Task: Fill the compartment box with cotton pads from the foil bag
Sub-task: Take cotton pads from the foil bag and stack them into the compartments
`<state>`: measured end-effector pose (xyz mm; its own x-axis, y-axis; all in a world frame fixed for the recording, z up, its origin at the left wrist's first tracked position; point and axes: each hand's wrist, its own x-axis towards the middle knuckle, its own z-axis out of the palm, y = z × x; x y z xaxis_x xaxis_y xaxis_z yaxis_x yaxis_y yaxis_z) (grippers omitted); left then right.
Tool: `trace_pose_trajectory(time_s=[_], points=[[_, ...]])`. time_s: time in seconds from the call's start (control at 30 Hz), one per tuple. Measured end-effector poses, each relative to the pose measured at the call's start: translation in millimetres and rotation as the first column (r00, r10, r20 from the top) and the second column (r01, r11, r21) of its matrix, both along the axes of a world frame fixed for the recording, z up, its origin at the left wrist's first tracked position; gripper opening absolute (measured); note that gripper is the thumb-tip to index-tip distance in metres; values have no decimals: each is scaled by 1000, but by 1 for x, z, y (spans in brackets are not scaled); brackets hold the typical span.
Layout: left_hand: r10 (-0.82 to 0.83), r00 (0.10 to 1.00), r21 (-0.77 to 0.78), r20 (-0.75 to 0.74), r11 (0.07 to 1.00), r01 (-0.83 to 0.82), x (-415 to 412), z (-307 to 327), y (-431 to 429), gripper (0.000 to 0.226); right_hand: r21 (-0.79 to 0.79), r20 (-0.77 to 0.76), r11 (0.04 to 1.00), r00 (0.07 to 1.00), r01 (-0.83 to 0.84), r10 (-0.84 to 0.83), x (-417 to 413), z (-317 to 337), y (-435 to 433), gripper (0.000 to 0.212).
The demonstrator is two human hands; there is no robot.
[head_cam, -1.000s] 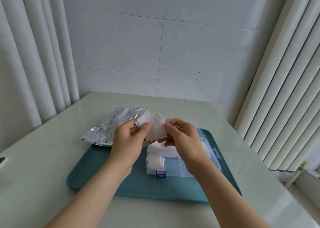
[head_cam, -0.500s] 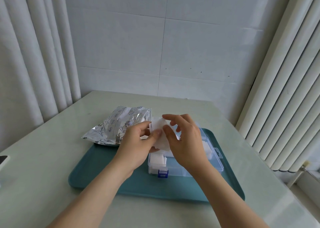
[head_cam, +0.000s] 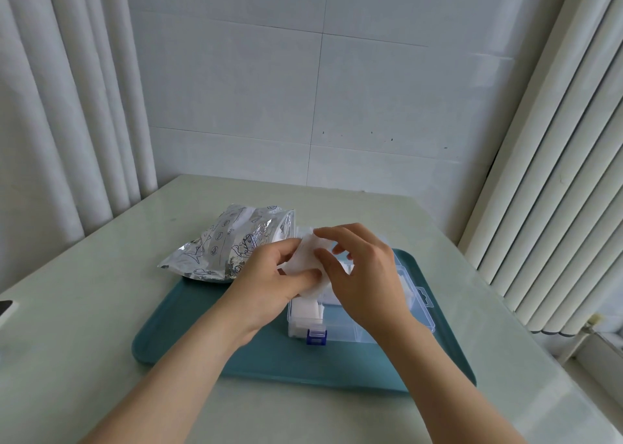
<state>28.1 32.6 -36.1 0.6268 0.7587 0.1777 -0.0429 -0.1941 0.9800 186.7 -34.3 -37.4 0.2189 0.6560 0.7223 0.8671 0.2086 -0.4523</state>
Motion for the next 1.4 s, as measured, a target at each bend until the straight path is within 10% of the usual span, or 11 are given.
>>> trace_pose_trajectory(time_s=[0.3, 0.53, 1.4], points=[[22, 1000, 8, -10, 1000, -22, -2, 3, 1, 31, 88, -189, 993, 978, -77, 93, -4, 9, -6, 15], [39, 997, -4, -62, 999, -39, -4, 6, 0, 33, 156, -613, 958, 738, -239, 284, 6, 21, -8, 25], [-25, 997, -61, -79, 998, 21, 5, -8, 8, 60, -49, -488, 996, 871, -81, 47, 11, 8, -3, 19]])
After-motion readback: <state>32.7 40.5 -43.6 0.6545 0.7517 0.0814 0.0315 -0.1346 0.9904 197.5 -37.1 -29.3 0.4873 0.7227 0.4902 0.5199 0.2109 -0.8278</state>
